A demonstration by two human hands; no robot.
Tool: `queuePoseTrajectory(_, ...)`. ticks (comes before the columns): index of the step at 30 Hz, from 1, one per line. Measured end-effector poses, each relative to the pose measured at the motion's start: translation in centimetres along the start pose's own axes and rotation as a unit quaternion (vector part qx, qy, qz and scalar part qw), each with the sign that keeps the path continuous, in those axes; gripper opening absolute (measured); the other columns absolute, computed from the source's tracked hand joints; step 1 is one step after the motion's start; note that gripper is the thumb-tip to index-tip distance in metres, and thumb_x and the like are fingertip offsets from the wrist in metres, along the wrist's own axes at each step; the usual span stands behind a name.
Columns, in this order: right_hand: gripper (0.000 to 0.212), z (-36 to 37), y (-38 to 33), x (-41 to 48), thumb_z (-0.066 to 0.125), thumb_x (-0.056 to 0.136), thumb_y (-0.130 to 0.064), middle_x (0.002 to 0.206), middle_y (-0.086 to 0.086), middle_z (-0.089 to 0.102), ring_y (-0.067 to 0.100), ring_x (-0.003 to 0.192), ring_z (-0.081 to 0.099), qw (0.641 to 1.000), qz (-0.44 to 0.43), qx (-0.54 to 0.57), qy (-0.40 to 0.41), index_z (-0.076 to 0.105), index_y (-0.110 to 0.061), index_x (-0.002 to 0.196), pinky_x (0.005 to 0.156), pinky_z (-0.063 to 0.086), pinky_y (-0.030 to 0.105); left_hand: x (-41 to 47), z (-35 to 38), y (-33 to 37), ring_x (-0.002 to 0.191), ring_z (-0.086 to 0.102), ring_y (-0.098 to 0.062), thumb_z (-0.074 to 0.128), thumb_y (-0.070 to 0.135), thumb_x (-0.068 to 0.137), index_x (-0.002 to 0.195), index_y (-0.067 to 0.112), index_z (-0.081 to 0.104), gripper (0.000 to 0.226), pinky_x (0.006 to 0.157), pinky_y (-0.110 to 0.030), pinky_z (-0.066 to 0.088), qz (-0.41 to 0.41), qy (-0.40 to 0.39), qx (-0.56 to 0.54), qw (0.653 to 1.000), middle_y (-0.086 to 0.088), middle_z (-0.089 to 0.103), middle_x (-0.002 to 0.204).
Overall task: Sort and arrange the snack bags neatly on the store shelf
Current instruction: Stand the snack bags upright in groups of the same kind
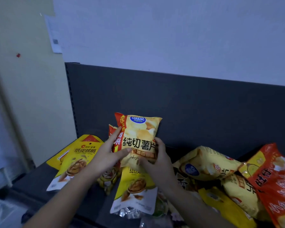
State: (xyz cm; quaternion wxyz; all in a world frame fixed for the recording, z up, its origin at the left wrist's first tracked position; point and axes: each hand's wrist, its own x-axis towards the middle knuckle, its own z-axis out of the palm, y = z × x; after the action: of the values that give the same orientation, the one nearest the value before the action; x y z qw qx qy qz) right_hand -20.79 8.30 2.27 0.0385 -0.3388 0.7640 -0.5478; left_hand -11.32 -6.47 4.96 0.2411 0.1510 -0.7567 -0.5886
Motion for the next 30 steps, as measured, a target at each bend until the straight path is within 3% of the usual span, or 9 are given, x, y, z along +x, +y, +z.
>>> queuePoseTrajectory(4,0.072,5.9,-1.3,2.1,0.067,0.084,-0.029,0.129,-0.007,0.051,0.009,0.115,0.052,0.999,-0.019,-0.011,-0.041,0.025,-0.030,0.142,0.094,0.049,0.034,0.5,-5.4,-2.2,0.090,0.068,-0.004,0.064,0.008,0.086,0.136,0.030,0.043,0.058,0.071,-0.022,0.056,-0.010,0.048,0.001,0.999,0.008,0.069,0.102)
queuePoseTrajectory(10,0.069,13.5,-2.8,6.3,0.061,0.090,-0.026,0.135,-0.007,0.048,0.009,0.121,0.048,0.995,-0.056,-0.033,-0.075,0.021,-0.029,0.146,0.099,0.045,0.031,3.0,-12.0,-6.0,0.095,0.064,-0.001,0.062,0.014,0.088,0.134,0.036,0.038,0.056,0.072,-0.016,0.053,0.002,0.110,0.032,0.993,0.014,0.064,0.112)
queuePoseTrajectory(15,0.067,16.8,-1.3,9.5,0.050,0.095,-0.025,0.128,0.000,0.048,0.016,0.115,0.048,0.982,-0.055,-0.126,-0.126,0.010,-0.038,0.148,0.094,0.046,0.035,6.2,-13.8,-9.7,0.102,0.059,0.007,0.056,0.009,0.093,0.137,0.040,0.032,0.059,0.082,-0.019,0.052,-0.010,0.065,0.082,0.994,0.020,0.057,0.120)
queuePoseTrajectory(19,0.064,18.6,1.1,9.8,0.043,0.098,-0.032,0.120,0.003,0.052,0.020,0.111,0.049,0.969,0.003,-0.191,-0.158,0.001,-0.043,0.146,0.091,0.047,0.045,7.3,-14.4,-12.8,0.100,0.064,-0.010,0.056,0.027,0.093,0.142,0.044,0.025,0.060,0.084,-0.038,0.054,-0.070,0.029,0.127,0.989,0.008,0.062,0.120)
queuePoseTrajectory(22,0.064,18.8,0.9,11.1,0.043,0.099,-0.028,0.124,0.010,0.054,0.026,0.111,0.053,0.960,0.034,-0.204,-0.190,0.005,-0.028,0.150,0.093,0.047,0.042,8.2,-14.8,-13.4,0.101,0.064,-0.015,0.058,0.043,0.089,0.142,0.049,0.023,0.064,0.086,-0.042,0.053,-0.096,0.005,0.130,0.987,0.006,0.064,0.119)
queuePoseTrajectory(24,0.062,18.7,0.5,11.5,0.043,0.099,-0.027,0.125,0.011,0.055,0.026,0.111,0.054,0.958,0.044,-0.198,-0.205,0.008,-0.023,0.151,0.092,0.047,0.039,8.6,-15.2,-13.8,0.103,0.064,-0.015,0.060,0.057,0.075,0.133,0.060,0.022,0.069,0.089,-0.045,0.052,-0.111,0.002,0.110,0.988,0.009,0.064,0.119)
queuePoseTrajectory(26,0.063,18.5,0.1,11.3,0.043,0.099,-0.026,0.126,0.009,0.055,0.025,0.110,0.055,0.959,0.057,-0.176,-0.213,0.009,-0.023,0.151,0.092,0.048,0.039,8.7,-15.4,-13.8,0.102,0.064,-0.016,0.062,0.051,0.079,0.132,0.059,0.022,0.067,0.089,-0.046,0.052,-0.113,-0.012,0.094,0.989,0.010,0.064,0.117)
queuePoseTrajectory(30,0.069,17.2,-0.3,9.8,0.047,0.096,-0.034,0.138,0.003,0.047,0.020,0.120,0.051,0.969,0.087,-0.101,-0.210,0.005,-0.029,0.150,0.099,0.045,0.038,8.3,-14.7,-12.6,0.101,0.064,-0.019,0.055,0.014,0.094,0.137,0.039,0.032,0.055,0.086,-0.042,0.053,-0.106,-0.002,0.073,0.992,0.003,0.065,0.115)
